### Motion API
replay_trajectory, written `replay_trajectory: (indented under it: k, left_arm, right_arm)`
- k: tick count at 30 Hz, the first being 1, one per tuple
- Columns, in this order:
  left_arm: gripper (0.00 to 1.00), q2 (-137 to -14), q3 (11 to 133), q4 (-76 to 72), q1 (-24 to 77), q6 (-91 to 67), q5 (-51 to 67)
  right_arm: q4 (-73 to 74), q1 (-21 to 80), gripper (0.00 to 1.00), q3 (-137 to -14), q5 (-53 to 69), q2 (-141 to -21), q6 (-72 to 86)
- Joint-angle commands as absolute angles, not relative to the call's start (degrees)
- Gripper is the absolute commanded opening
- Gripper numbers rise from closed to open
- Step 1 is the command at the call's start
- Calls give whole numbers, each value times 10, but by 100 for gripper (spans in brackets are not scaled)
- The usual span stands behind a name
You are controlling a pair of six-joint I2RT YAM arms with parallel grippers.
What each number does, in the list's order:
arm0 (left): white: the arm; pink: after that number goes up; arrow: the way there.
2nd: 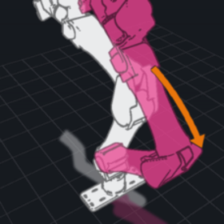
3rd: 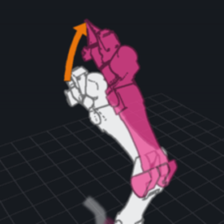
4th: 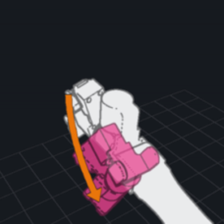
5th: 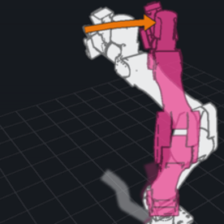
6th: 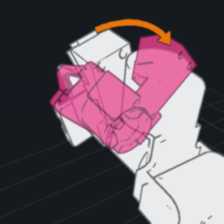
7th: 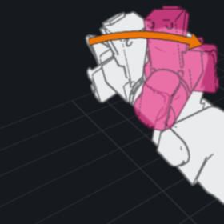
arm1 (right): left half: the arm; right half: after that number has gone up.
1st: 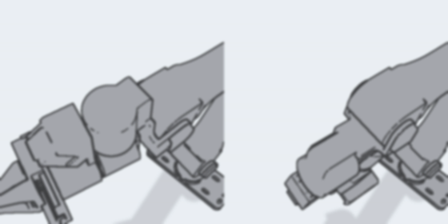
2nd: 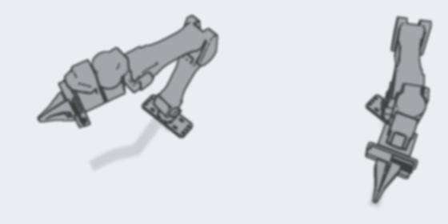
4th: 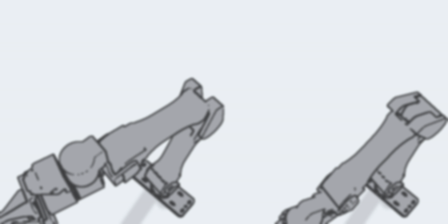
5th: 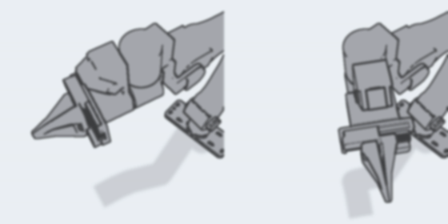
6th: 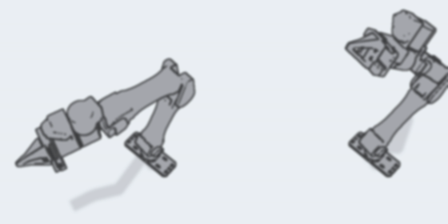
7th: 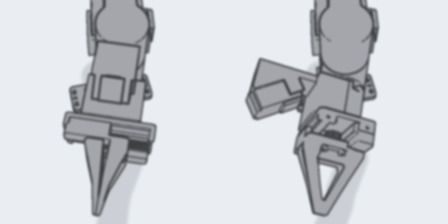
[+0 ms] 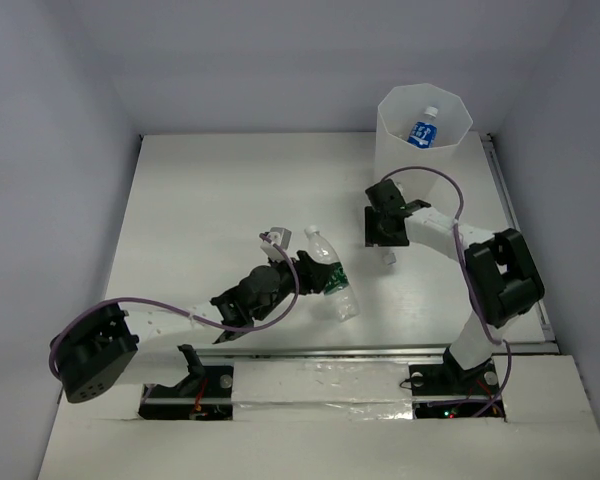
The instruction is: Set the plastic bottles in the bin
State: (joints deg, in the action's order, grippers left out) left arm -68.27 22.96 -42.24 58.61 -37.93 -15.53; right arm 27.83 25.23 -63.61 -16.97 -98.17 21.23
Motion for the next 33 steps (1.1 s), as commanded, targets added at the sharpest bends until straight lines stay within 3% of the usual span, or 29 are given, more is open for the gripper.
replay_trajectory:
  k: [1,3,6,11,22,30,33]
  left_arm:
    - [45,-656,227,-453,585,-374,-170]
    - [45,-649,225,-453,585,-374,-171]
    - [45,-637,225,-442,585,-371,-178]
    - [45,-610,233,-417,585,-363,-203]
    - [42,-562,315,-393,585,-316,-286]
    - [42,-645,467,-443,569,-201,-342]
    - [42,-729,549,-462,538,-175,-323]
  right_arm:
    - [302,268,59,-664,-206,-994,219]
    - [306,279,41,-668,-215,-995,223]
    - [300,294,29,-666,-232,-977,228]
    - [281,319,28,-639,-228,-895,231]
    - [237,331,27,-615,-186,-588,209]
    - [210,331,27,-602,-254,-408,200]
    - [202,331,27,-581,-254,-376,202]
